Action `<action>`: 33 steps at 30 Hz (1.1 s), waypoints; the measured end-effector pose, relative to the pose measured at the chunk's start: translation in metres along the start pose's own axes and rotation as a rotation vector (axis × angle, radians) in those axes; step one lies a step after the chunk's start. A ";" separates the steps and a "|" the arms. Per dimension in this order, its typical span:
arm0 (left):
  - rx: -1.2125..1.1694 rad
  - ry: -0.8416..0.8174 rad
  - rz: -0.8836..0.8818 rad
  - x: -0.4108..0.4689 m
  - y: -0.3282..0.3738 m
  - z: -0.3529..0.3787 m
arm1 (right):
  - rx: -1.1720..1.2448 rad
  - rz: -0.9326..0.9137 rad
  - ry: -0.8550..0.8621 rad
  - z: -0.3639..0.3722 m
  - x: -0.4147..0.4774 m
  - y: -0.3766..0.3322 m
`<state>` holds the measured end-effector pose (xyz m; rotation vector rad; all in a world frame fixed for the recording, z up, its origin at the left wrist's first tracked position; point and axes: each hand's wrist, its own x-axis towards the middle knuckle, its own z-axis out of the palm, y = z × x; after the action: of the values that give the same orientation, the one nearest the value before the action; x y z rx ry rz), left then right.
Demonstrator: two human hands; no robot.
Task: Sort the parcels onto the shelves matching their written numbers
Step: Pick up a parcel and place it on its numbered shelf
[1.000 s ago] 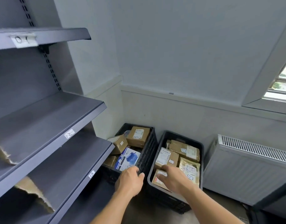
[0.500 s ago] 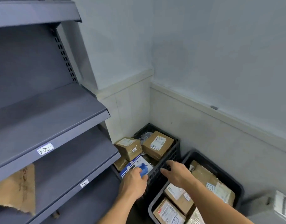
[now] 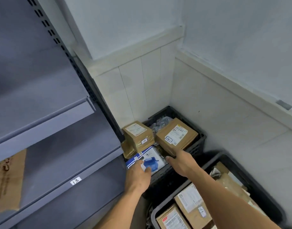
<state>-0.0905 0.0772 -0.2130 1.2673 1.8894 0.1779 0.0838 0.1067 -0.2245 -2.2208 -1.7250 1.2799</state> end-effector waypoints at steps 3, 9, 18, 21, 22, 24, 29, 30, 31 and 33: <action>-0.067 0.027 -0.110 0.042 -0.009 0.019 | 0.019 -0.041 -0.015 0.010 0.049 0.005; -0.118 0.131 -0.207 0.119 -0.025 0.048 | 0.105 -0.101 -0.013 0.041 0.141 0.008; -0.170 0.256 -0.246 0.191 -0.028 0.068 | 0.278 -0.167 -0.037 0.080 0.215 0.009; -0.160 0.260 -0.236 0.196 -0.029 0.068 | 0.290 -0.164 -0.062 0.087 0.225 0.006; -0.168 0.257 -0.231 0.195 -0.029 0.068 | 0.288 -0.155 -0.066 0.088 0.226 0.005; -0.192 0.253 -0.225 0.192 -0.029 0.067 | 0.291 -0.149 -0.054 0.088 0.222 0.004; -0.216 0.233 -0.184 0.180 -0.024 0.060 | 0.291 -0.135 -0.027 0.080 0.202 0.006; -0.206 0.227 -0.180 0.175 -0.022 0.059 | 0.280 -0.134 -0.020 0.077 0.197 0.006; -0.200 0.223 -0.177 0.170 -0.020 0.058 | 0.270 -0.136 -0.018 0.073 0.190 0.006; -0.200 0.223 -0.166 0.157 -0.016 0.056 | 0.253 -0.136 -0.017 0.065 0.174 0.004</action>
<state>-0.0852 0.1803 -0.3450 0.9837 2.0970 0.4243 0.0526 0.2208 -0.3677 -1.9260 -1.5867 1.3997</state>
